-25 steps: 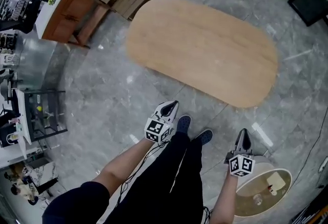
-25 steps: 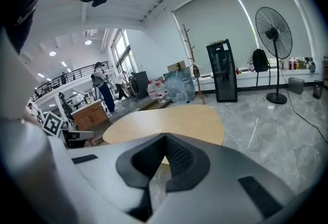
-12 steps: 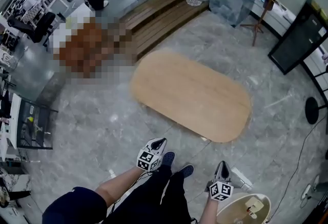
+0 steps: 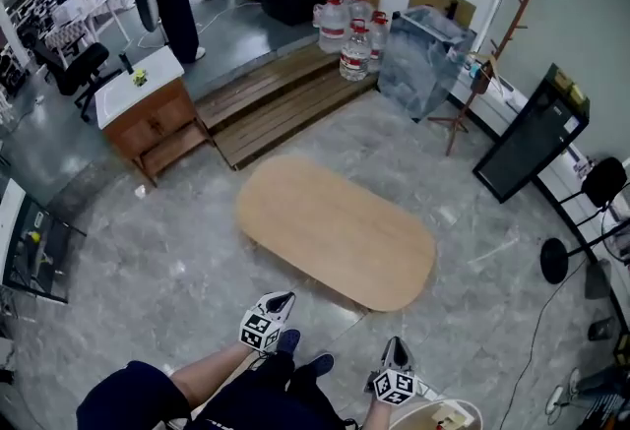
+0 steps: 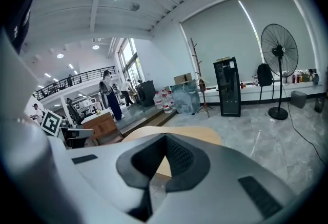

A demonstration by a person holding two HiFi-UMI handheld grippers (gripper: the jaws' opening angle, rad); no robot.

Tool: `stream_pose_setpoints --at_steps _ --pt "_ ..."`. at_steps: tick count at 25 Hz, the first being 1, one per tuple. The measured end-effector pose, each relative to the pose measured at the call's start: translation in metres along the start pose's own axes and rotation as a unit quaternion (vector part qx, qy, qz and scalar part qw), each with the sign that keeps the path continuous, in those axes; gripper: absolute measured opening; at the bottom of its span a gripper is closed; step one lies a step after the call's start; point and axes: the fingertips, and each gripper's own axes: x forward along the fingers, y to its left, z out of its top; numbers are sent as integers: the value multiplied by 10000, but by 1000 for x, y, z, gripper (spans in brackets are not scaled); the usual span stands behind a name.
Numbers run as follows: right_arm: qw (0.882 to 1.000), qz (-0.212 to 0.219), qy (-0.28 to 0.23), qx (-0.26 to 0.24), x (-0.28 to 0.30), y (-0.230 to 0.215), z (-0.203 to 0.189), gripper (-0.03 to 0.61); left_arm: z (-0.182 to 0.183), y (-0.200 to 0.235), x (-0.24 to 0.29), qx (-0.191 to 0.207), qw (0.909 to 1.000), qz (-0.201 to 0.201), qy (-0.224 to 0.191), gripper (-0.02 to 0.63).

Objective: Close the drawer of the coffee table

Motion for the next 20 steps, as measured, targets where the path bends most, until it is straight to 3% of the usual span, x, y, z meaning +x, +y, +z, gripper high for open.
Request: stream_pose_setpoints --at_steps 11,16,20 --pt "9988 316 -227 -286 -37 37 62 27 57 -12 -27 82 9995 -145 -284 25" --pt "9986 334 -291 -297 -46 55 67 26 77 -8 -42 60 9988 -117 -478 25" --pt "9969 419 -187 -637 -47 67 68 26 86 -10 -51 128 9980 -158 -593 25"
